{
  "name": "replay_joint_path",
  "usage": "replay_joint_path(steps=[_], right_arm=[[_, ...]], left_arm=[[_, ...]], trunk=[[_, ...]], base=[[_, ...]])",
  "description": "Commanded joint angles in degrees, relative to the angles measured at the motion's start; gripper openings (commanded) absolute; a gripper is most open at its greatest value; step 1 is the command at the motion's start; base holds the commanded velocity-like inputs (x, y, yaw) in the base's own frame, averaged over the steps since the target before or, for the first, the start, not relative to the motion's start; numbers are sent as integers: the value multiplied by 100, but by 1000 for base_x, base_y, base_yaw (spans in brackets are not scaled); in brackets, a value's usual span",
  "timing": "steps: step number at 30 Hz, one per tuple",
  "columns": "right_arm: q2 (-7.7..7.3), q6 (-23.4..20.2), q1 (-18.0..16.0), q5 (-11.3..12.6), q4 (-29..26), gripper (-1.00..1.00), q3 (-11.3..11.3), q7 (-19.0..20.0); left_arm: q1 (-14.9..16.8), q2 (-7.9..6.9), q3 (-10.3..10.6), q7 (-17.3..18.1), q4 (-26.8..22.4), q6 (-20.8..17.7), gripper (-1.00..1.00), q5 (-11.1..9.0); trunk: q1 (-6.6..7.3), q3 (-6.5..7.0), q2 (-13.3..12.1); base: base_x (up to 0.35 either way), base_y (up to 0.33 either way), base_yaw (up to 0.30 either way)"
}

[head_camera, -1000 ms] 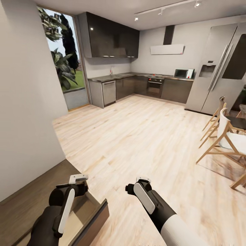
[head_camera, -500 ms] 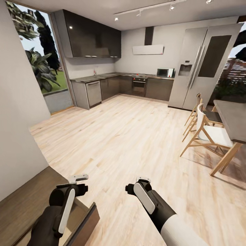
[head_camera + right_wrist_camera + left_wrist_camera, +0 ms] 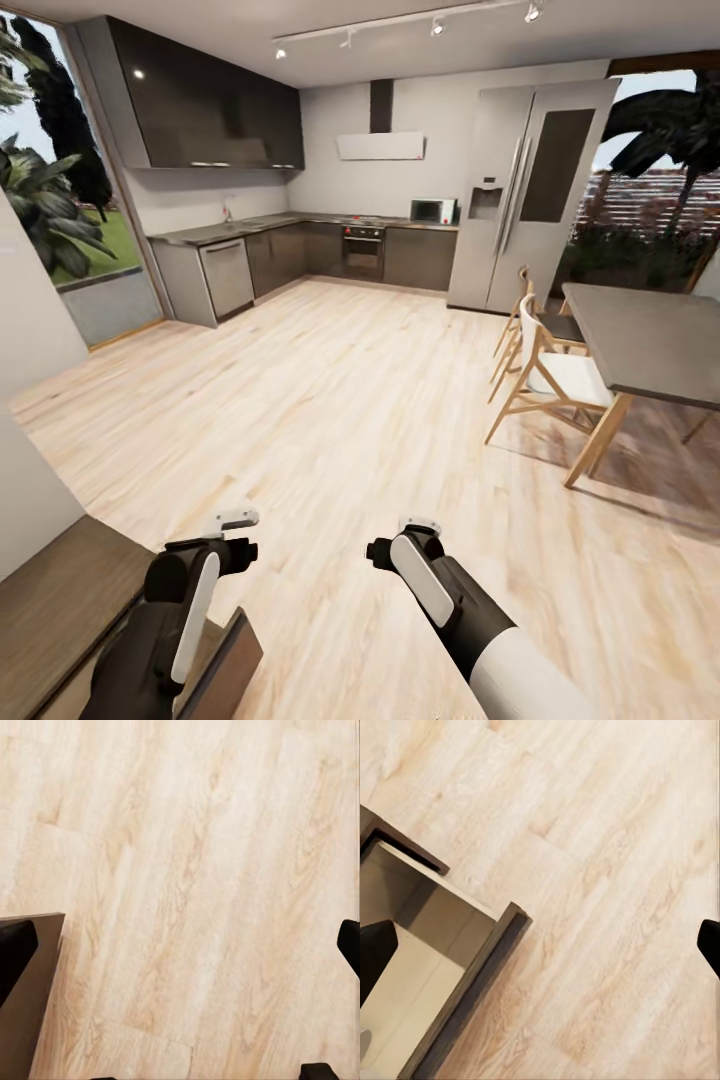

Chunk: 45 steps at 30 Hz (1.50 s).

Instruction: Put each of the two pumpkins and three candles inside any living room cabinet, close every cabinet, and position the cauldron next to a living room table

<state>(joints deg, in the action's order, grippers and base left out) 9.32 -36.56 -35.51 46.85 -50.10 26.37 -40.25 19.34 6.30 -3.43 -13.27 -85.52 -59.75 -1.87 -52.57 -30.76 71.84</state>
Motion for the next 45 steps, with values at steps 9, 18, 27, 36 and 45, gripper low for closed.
replay_joint_path(steps=[9, 18, 27, 36, 45], right_arm=[[-1, 0, 6, -7, 0, 100, -67, 0], [-2, 4, 3, -8, 0, 100, -113, 2], [-107, 0, 10, -1, -4, 100, -316, 8], [-939, -5, 65, 10, 142, 100, -912, -28], [-1968, 1329, 115, -40, 2722, 100, -1413, 242]], left_arm=[[0, -4, 0, -1, 0, 2, 100, -3], [0, 3, 11, 0, 0, 7, 100, -6], [0, 3, 13, -8, 22, 25, 100, -12], [0, 62, 63, 3, 446, 107, 100, -31], [4, 28, 63, -16, 2156, 1449, 100, 1]], trunk=[[0, 0, 0], [0, 0, 0], [0, 0, 0], [0, 0, 0], [0, 0, 0]], base=[[0, 0, -284], [0, 0, -284], [0, 0, -284], [0, 0, -284], [0, 0, -284]])
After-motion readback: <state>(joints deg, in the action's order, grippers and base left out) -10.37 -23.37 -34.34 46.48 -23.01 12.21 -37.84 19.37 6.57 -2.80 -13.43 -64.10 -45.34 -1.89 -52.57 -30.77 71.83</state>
